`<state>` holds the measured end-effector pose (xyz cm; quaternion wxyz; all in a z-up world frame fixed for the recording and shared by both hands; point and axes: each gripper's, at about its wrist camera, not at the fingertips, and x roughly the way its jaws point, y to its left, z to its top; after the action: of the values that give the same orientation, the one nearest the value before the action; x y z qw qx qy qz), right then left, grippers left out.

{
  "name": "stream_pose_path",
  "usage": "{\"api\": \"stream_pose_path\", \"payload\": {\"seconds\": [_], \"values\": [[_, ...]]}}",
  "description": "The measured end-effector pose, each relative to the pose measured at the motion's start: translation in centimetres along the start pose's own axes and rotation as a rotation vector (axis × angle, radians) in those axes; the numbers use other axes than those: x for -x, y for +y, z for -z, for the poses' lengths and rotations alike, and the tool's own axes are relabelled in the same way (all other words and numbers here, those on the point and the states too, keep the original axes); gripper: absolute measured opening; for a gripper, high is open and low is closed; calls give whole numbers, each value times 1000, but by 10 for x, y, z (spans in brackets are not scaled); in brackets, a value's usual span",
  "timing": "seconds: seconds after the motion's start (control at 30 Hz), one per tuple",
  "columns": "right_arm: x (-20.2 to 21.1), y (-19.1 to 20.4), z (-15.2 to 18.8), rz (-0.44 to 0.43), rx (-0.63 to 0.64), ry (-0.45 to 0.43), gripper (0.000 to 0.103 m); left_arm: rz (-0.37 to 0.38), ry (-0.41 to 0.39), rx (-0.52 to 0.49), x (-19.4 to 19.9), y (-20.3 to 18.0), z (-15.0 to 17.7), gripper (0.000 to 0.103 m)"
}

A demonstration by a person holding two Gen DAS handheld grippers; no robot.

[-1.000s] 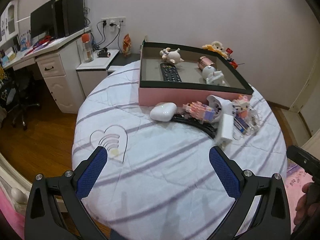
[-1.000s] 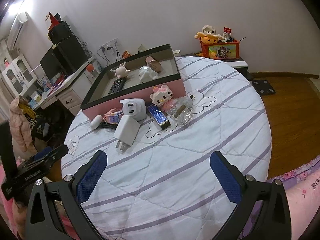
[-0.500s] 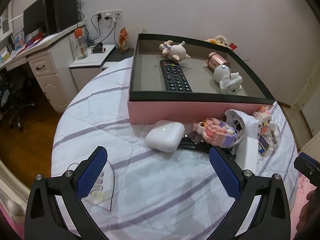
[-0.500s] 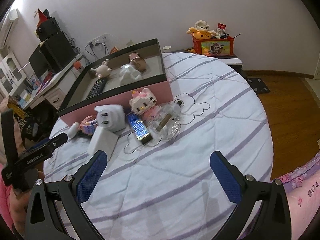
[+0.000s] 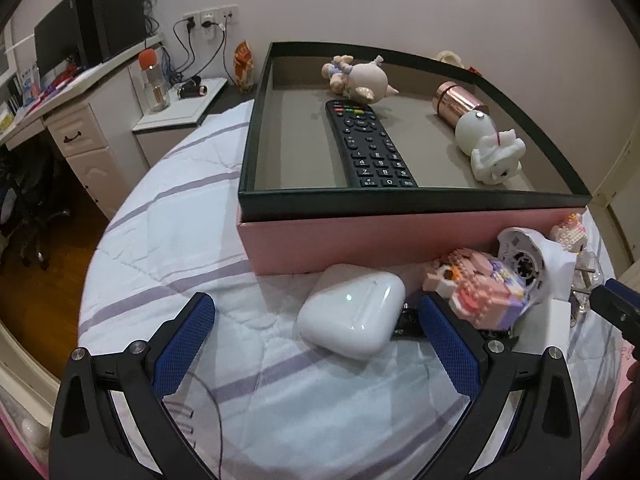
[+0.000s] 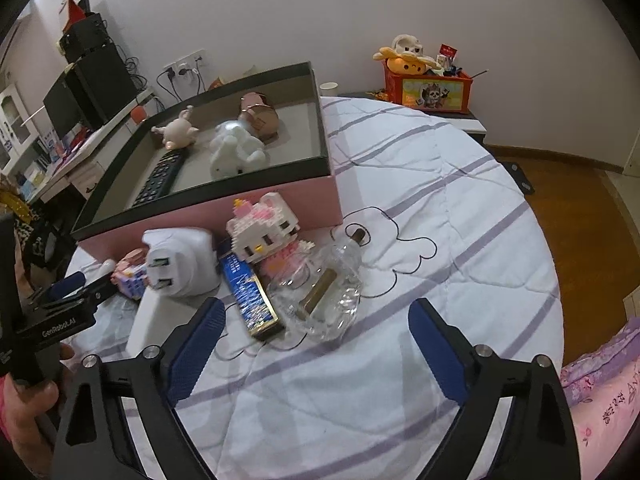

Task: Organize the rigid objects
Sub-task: 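Close the left tool on the white earbud case while the right tool grasps the glass jar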

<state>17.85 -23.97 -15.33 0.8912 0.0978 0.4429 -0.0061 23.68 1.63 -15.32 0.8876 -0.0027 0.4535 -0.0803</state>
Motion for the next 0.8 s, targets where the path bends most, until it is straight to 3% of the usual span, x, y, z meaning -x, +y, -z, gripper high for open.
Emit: {"api": "stream_pose_path", "payload": {"seconds": [0.1,0.2,0.47,0.63,0.8], "values": [[-8,-3,-3,5,-4,12,84,23,-4,33,-4,5,-1,101],[-17,-5,-5,7,-5,29,76,53,-12,52,-3,8,0,92],[-23,-5,-9,-15,13,27,68,121,-33,48,7,8,8,51],[-22,-6,-7,-11,20,33,56,138,-39,58,10,10,11,50],[-23,-9,-7,-19,19,31,55,137,-47,61,14,12,14,50]]}}
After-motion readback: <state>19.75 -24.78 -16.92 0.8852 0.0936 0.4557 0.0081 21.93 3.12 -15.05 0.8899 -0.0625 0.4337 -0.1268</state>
